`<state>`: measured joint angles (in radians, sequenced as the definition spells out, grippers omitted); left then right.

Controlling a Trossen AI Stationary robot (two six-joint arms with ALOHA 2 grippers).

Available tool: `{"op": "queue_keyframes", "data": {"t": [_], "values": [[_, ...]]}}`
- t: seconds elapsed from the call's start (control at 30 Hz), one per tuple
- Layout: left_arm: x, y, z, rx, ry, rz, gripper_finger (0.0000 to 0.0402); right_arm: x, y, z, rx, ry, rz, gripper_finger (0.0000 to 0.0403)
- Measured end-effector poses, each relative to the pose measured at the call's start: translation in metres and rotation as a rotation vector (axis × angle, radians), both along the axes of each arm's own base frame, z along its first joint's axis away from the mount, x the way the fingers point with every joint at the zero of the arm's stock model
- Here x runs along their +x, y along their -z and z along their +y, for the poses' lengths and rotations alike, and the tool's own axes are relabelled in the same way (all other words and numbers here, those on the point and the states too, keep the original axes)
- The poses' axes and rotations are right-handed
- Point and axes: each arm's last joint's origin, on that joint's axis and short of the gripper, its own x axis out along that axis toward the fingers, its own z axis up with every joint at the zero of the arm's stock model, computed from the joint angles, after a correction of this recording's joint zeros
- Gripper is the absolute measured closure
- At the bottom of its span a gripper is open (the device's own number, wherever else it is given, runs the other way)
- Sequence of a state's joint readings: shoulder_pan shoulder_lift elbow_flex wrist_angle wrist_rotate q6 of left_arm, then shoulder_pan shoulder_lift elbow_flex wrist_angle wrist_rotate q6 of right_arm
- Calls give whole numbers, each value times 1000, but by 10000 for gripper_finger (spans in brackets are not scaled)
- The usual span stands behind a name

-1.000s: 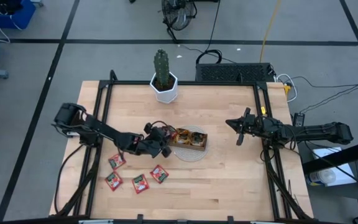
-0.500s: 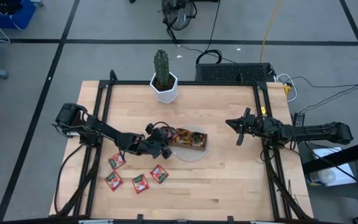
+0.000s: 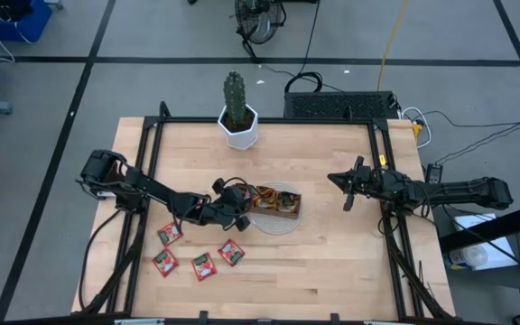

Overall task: Pick & Place Tea
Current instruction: Put the red tea bag into the left section of the wooden organizer

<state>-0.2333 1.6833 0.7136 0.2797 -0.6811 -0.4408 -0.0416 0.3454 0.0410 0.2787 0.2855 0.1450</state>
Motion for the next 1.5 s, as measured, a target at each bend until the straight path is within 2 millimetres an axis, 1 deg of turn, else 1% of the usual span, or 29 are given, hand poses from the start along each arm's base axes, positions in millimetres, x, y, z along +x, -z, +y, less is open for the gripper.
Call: {"op": "queue_keyframes", "data": {"t": [0.13, 0.43, 0.6, 0.8, 0.97, 1.13, 1.3, 1.43, 1.5], "values": [[0, 0, 0, 1, 0, 3, 312, 0, 0, 0, 0, 0, 0, 403], [-2, 2, 0, -3, -5, 27, 223, 0, 0, 0, 0, 0, 0, 403], [-2, 2, 0, -2, -5, 29, 198, 0, 0, 0, 0, 0, 0, 403], [-2, 2, 0, 7, 1, 35, 194, 0, 0, 0, 0, 0, 0, 403], [-4, -7, 0, 24, 14, 28, 194, 0, 0, 0, 0, 0, 0, 403], [-12, -16, 3, 54, -21, 46, 194, 0, 0, 0, 0, 0, 0, 403], [-15, -16, 4, 64, -28, 81, 194, 0, 0, 0, 0, 0, 0, 403], [-15, -16, 3, 72, 6, 91, 195, 0, 0, 0, 0, 0, 0, 403], [-17, -20, 2, 100, 35, 114, 195, 0, 0, 0, 0, 0, 0, 403]]}}
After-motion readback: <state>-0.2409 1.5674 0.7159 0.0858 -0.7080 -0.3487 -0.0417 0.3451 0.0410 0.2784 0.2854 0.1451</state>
